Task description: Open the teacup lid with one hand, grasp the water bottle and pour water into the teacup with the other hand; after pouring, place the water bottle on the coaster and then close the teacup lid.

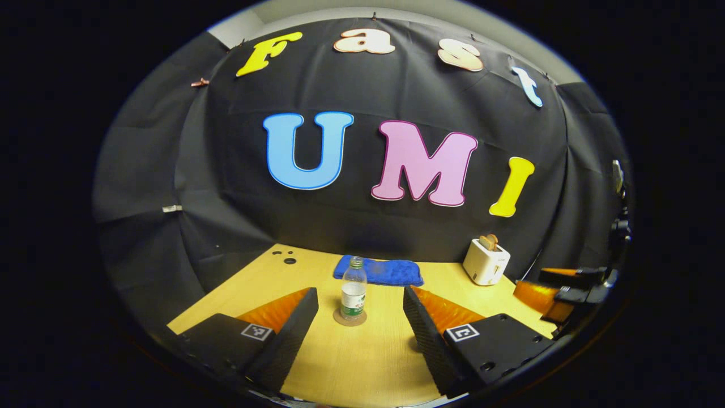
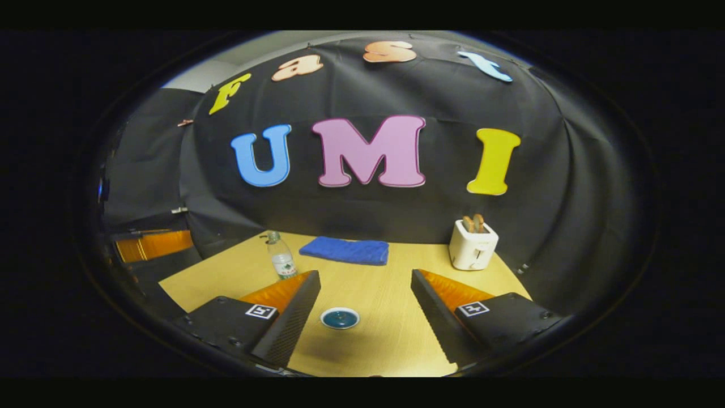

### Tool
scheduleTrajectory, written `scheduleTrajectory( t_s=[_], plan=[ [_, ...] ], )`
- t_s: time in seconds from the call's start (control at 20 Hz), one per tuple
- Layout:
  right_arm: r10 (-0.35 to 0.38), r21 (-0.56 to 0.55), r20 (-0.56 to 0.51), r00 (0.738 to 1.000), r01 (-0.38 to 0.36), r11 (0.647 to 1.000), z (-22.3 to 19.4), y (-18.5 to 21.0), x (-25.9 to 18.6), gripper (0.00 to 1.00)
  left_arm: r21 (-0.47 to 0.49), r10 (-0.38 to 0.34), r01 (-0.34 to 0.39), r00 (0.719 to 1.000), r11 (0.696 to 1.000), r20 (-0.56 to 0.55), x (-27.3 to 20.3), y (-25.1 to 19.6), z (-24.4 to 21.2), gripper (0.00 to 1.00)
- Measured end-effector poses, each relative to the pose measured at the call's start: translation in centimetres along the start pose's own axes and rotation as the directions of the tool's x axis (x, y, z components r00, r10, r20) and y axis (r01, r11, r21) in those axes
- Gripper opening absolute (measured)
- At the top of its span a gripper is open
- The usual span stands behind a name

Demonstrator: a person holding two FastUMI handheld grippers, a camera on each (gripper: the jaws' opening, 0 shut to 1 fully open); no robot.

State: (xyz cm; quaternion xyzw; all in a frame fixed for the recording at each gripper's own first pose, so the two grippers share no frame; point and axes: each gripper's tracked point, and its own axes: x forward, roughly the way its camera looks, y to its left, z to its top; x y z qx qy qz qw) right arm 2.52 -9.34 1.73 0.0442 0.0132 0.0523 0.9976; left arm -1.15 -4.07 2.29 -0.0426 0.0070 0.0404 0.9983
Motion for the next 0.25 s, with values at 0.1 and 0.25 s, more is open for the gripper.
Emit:
scheduleTrajectory(
  t_s=[0.1,0.25],
  plan=[
    [-0.011,0.013,0.03,0.999,0.011,1.0,1.1,0.4,-2.4,0.99,0.021,-0.027,0.027,1.0,0.999,-0.012,-2.1,-1.2,-0.6,0.95],
    [-0.053,0.029,0.034,0.998,0.052,0.998,0.6,0.6,-5.6,0.99,0.025,0.04,-0.04,0.999,0.999,0.006,-4.9,0.7,-0.9,0.95]
  ],
)
